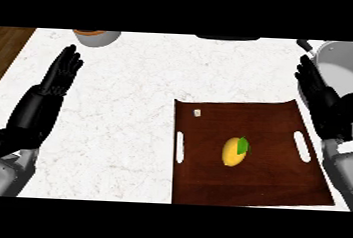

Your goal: Pick the lemon from the tray and place it in the pot

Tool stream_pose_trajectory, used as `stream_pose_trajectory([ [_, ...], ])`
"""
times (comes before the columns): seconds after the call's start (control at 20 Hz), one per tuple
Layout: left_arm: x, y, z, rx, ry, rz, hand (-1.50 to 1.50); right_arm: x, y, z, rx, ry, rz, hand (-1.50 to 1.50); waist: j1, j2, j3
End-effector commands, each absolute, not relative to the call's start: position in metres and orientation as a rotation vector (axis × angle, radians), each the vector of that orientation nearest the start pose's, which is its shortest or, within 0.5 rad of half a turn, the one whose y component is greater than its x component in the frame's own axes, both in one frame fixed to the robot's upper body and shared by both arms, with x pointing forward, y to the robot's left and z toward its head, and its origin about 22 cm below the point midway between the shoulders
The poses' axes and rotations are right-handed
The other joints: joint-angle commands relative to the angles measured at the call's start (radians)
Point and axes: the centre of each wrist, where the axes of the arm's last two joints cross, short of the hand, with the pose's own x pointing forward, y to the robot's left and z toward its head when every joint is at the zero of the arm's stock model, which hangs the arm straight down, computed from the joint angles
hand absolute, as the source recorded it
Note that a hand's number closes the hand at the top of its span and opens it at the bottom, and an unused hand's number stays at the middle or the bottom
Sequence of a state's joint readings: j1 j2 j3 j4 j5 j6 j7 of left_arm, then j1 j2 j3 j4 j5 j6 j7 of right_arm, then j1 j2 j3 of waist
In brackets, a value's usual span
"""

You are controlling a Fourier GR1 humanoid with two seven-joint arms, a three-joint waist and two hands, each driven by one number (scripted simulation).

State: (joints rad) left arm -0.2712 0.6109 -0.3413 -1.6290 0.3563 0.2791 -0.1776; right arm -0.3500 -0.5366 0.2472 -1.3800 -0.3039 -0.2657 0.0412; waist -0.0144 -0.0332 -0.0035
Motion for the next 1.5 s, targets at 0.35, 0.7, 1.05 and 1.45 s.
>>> stream_pose_trajectory([
  [0.35, 0.240, 0.268, 0.001, 0.041, -1.364, -0.237, 0.00, 0.283, -0.309, 0.013, -0.958, -1.423, -0.014, 1.50, -0.079, 0.034, -0.016],
  [0.7, 0.233, 0.260, -0.020, -0.018, -1.278, -0.225, 0.00, 0.266, -0.196, 0.009, -1.102, -1.872, -0.294, -1.50, -0.047, 0.021, -0.004],
  [1.05, 0.247, 0.261, -0.011, -0.005, -1.250, -0.235, 0.00, 0.232, -0.165, -0.021, -0.956, -1.552, -0.210, -1.50, -0.046, 0.020, -0.008],
  [1.45, 0.253, 0.259, -0.021, -0.018, -1.274, -0.227, 0.00, 0.247, -0.140, 0.026, -0.844, -1.331, -0.309, -1.50, -0.025, 0.028, -0.005],
])
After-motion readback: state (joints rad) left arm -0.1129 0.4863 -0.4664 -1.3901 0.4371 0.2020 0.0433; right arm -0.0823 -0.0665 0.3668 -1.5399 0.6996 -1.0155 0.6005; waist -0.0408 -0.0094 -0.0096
